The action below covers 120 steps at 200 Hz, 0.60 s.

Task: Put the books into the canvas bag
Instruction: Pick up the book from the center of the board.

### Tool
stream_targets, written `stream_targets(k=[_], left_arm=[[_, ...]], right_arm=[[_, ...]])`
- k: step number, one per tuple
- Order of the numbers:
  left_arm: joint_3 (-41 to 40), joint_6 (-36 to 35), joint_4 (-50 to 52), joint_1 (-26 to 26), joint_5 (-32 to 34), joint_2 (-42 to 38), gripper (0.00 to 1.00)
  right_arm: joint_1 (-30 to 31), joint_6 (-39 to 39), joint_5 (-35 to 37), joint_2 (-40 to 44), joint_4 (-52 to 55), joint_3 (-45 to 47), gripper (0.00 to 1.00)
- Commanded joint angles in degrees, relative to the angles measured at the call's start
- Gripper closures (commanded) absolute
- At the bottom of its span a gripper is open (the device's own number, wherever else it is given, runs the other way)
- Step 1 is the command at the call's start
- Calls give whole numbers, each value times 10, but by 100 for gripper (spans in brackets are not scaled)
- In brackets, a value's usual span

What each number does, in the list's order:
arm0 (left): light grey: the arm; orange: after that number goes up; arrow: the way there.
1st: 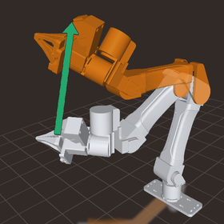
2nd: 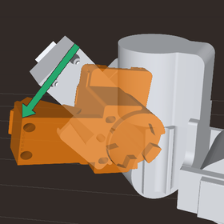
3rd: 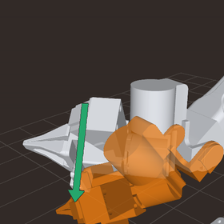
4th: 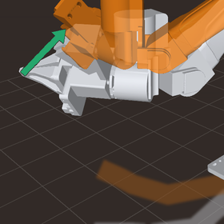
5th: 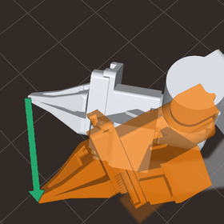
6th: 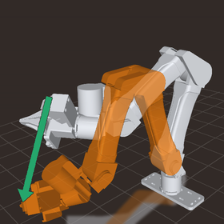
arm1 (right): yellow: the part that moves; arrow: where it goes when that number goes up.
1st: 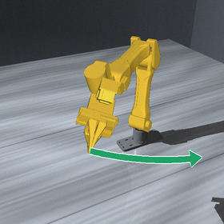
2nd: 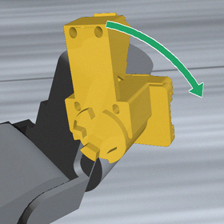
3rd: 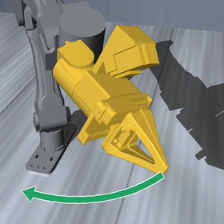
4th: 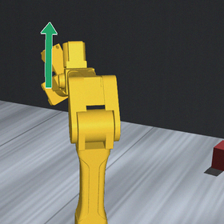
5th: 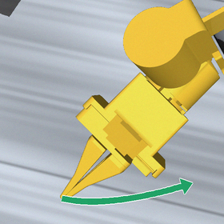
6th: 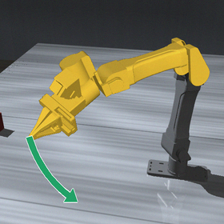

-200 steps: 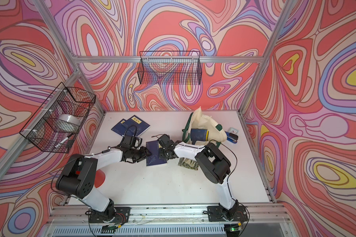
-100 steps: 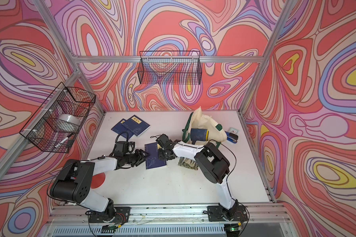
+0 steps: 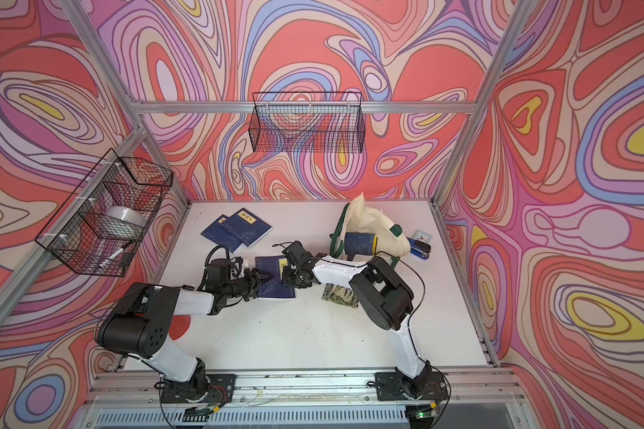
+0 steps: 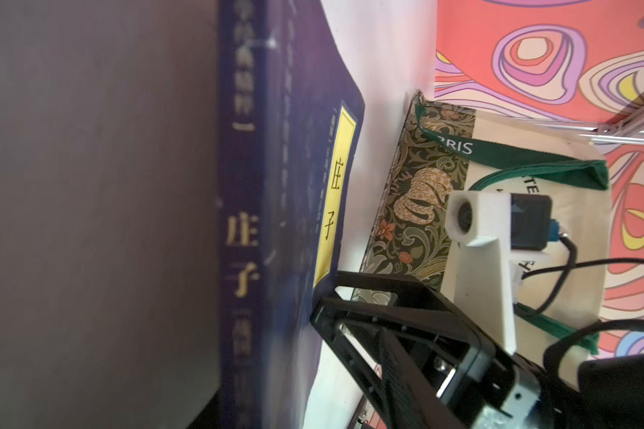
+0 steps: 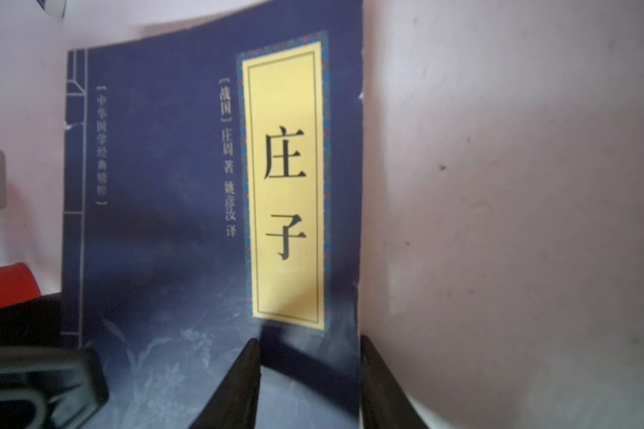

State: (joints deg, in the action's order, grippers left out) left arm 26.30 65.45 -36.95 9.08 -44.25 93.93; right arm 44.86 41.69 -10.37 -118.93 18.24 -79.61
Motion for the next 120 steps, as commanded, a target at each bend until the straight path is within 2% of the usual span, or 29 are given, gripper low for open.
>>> stream_targets(k=[1, 26, 38, 80, 103, 120], left_arm=[[-7, 24, -57, -8, -32, 7, 64], [15, -44, 55, -11, -20, -32, 86], [28, -99, 145, -11, -6, -65, 88], [154, -292, 445, -11, 76, -208, 99], [221, -364, 535, -11, 102, -268, 99], [267, -394, 564, -11, 100, -298, 99]], right_arm=[[8, 9, -20, -22, 14, 19, 56], [7, 1, 11, 1, 32, 19, 54], [7, -10, 36, 14, 51, 12, 53], [7, -49, 115, 98, 94, -23, 52], [7, -73, 137, 186, 52, -14, 51], [7, -100, 139, 257, 3, 3, 49]])
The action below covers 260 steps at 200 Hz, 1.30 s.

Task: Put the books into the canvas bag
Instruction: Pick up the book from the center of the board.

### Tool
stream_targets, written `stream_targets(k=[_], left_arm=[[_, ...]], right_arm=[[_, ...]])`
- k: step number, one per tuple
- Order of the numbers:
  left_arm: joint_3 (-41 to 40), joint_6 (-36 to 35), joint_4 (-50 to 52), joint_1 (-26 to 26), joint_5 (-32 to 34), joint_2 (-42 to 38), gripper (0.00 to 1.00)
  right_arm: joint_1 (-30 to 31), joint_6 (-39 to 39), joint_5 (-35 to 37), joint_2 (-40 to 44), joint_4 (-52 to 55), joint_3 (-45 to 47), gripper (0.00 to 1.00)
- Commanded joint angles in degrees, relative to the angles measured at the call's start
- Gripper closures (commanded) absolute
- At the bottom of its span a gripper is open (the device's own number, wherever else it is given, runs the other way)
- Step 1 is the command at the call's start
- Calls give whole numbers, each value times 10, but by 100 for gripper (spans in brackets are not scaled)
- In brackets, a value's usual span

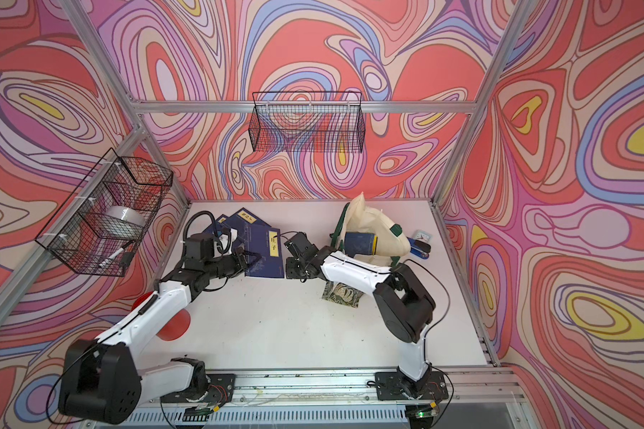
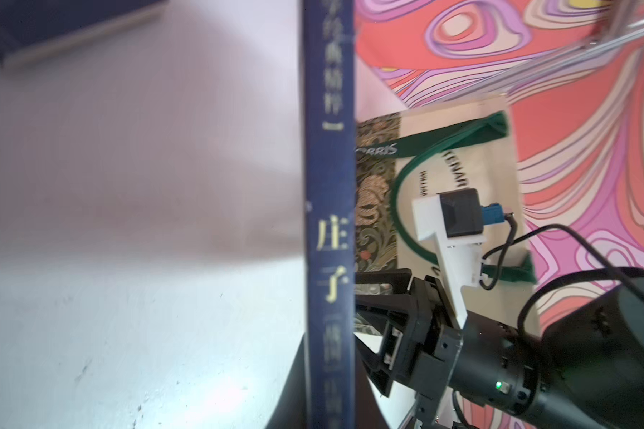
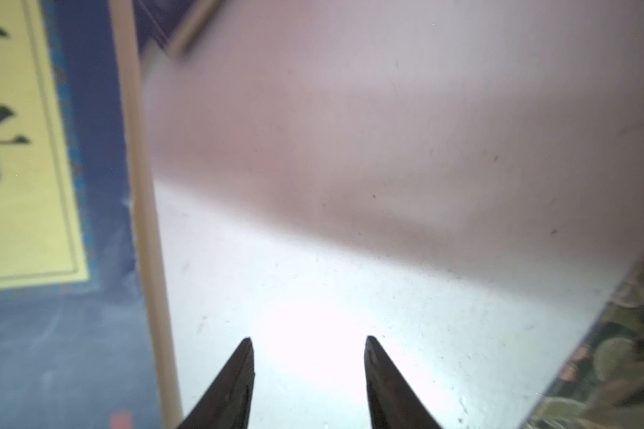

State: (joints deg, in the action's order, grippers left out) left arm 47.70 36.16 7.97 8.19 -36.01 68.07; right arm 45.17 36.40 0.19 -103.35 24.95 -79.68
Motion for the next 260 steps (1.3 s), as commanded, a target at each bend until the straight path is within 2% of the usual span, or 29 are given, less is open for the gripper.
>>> stream_targets(k=[1, 42, 67, 100, 120, 140, 173, 195, 231, 241, 260], left_arm=[[56, -103, 116, -2, 17, -41, 99], [123, -113, 76, -2, -52, -87, 100], [131, -87, -7, -2, -102, -108, 100], [124, -7, -128, -2, -173, -117, 100], [115, 48, -205, -2, -207, -118, 100], [116, 52, -216, -2, -220, -123, 100], [106, 69, -246, -2, -232, -133, 100], [96, 96, -280, -2, -233, -131, 100], [89, 122, -318, -2, -244, -118, 100], [86, 126, -324, -2, -245, -115, 100], [80, 128, -328, -2, -245, -112, 100]], right_arm=[[4, -49, 32, 104, -67, 5, 49], [4, -102, -12, 219, -144, 40, 42], [3, -106, -58, 254, -159, 45, 36], [1, -91, -109, 266, -179, 47, 34], [0, -82, -109, 258, -172, 37, 33], [-3, -74, -104, 251, -156, 26, 33], [-12, -50, -174, 249, -211, 39, 34], [-30, -7, -254, 242, -281, 57, 38], [-74, 123, -375, 224, -453, 100, 47], [-78, 138, -393, 221, -480, 103, 53], [-78, 141, -417, 216, -480, 94, 72]])
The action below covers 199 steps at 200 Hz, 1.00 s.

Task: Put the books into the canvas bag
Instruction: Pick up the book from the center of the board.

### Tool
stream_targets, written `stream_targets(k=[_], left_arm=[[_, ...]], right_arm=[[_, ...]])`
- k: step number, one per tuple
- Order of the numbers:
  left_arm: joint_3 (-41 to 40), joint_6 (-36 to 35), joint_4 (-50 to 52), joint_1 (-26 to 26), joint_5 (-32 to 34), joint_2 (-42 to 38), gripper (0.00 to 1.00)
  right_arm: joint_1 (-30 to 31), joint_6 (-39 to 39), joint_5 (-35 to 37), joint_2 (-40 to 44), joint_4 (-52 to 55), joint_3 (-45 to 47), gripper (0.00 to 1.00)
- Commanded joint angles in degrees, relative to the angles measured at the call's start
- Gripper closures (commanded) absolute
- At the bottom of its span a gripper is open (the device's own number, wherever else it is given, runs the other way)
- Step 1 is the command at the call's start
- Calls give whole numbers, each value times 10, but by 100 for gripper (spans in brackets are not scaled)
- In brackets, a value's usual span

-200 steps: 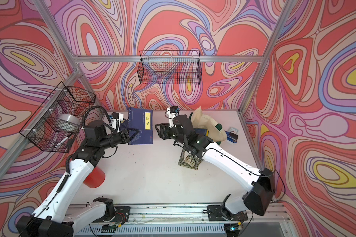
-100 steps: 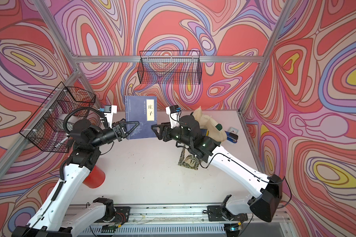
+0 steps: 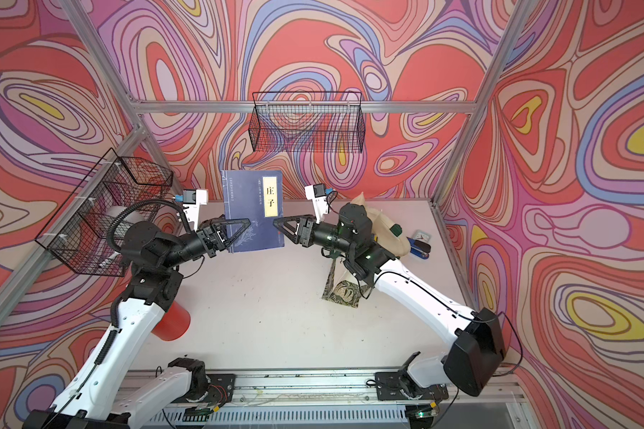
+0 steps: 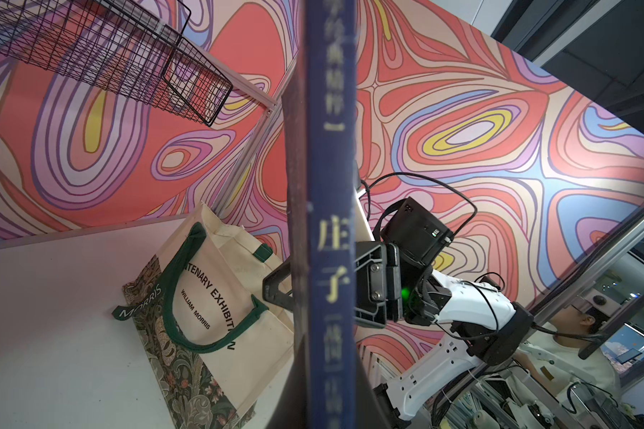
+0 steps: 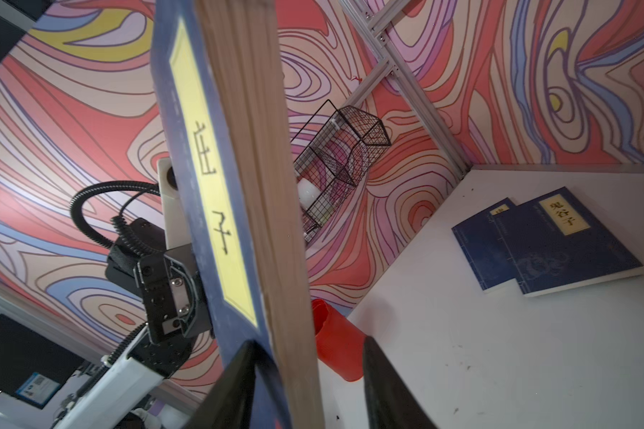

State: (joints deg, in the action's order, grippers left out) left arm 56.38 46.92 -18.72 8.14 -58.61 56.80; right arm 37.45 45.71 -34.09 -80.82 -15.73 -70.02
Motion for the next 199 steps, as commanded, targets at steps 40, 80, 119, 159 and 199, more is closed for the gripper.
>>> stream_targets(k=[40, 80, 119, 159, 199], left_arm=[[-10, 51, -98, -1, -36, 19, 100], [-17, 65, -118, -1, -50, 31, 100], [-20, 47, -88, -1, -40, 29, 97], [-6, -15, 16, -1, -16, 16, 44], [13, -101, 160, -1, 68, 16, 30]], right_arm=[[-2, 102, -142, -38, -129, -6, 82], [-1, 109, -169, -45, -130, -15, 57], [-4, 90, -159, -29, -98, -22, 100], [-6, -5, -69, 16, 74, -53, 100], [-20, -115, 114, 79, 341, -115, 100]])
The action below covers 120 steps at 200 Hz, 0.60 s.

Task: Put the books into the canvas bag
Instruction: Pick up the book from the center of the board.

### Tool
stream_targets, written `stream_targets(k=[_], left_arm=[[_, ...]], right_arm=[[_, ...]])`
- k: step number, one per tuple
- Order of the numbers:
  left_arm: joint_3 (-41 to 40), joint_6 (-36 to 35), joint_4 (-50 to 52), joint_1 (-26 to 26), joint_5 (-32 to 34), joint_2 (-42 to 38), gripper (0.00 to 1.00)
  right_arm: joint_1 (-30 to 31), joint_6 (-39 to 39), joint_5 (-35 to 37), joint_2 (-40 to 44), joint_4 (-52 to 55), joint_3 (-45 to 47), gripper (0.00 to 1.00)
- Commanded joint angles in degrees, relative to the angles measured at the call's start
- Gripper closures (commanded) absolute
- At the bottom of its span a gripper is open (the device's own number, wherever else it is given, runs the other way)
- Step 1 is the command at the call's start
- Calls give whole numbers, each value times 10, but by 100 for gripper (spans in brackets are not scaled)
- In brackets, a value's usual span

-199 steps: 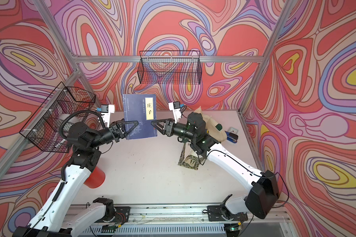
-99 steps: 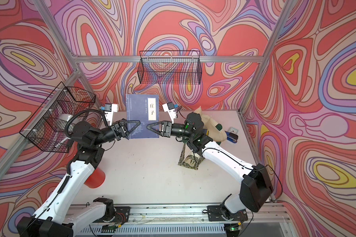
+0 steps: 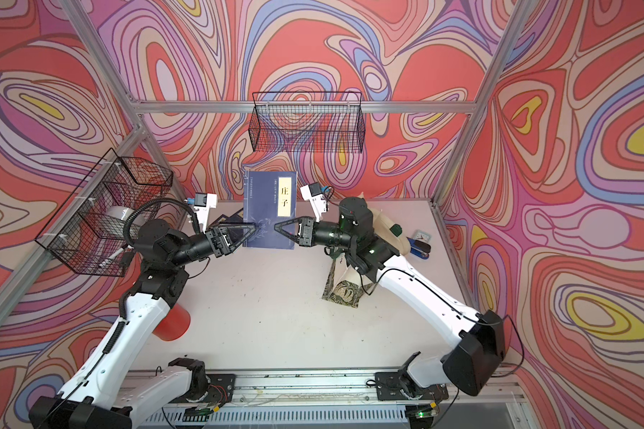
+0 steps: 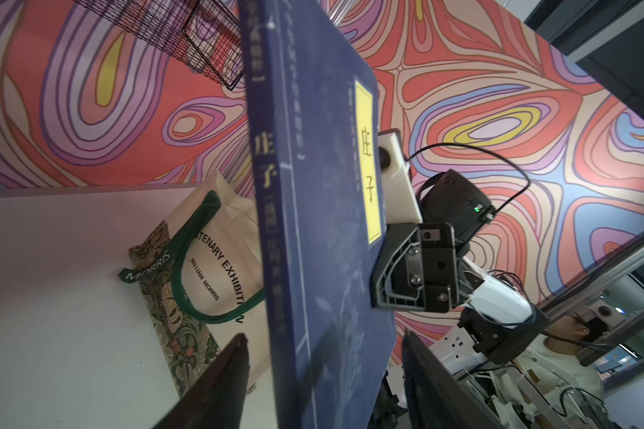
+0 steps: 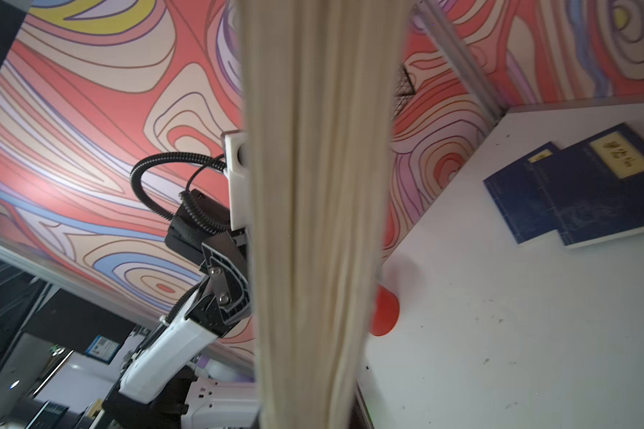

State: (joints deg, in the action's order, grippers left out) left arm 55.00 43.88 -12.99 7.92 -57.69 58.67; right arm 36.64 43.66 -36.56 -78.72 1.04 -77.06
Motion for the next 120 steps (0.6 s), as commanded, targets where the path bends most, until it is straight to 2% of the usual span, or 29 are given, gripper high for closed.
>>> stream_targets(k=[1, 25, 47, 59, 90, 120], left_arm=[[28, -72, 106, 0, 61, -1, 31], [45, -91, 134, 22, 83, 33, 33], [70, -139, 178, 81, 153, 61, 34], [95, -168, 211, 116, 192, 86, 35], [169, -202, 265, 217, 283, 182, 34], [272, -223, 319, 305, 367, 289, 34]], right_arm=[[-13, -97, 145, 60, 179, -45, 100], [-31, -134, 275, 95, 319, -67, 100], [-36, -138, 420, 98, 462, -107, 100], [-38, -140, 474, 92, 523, -130, 100], [-43, -143, 554, 60, 633, -181, 100], [-59, -141, 572, 2, 708, -235, 100]])
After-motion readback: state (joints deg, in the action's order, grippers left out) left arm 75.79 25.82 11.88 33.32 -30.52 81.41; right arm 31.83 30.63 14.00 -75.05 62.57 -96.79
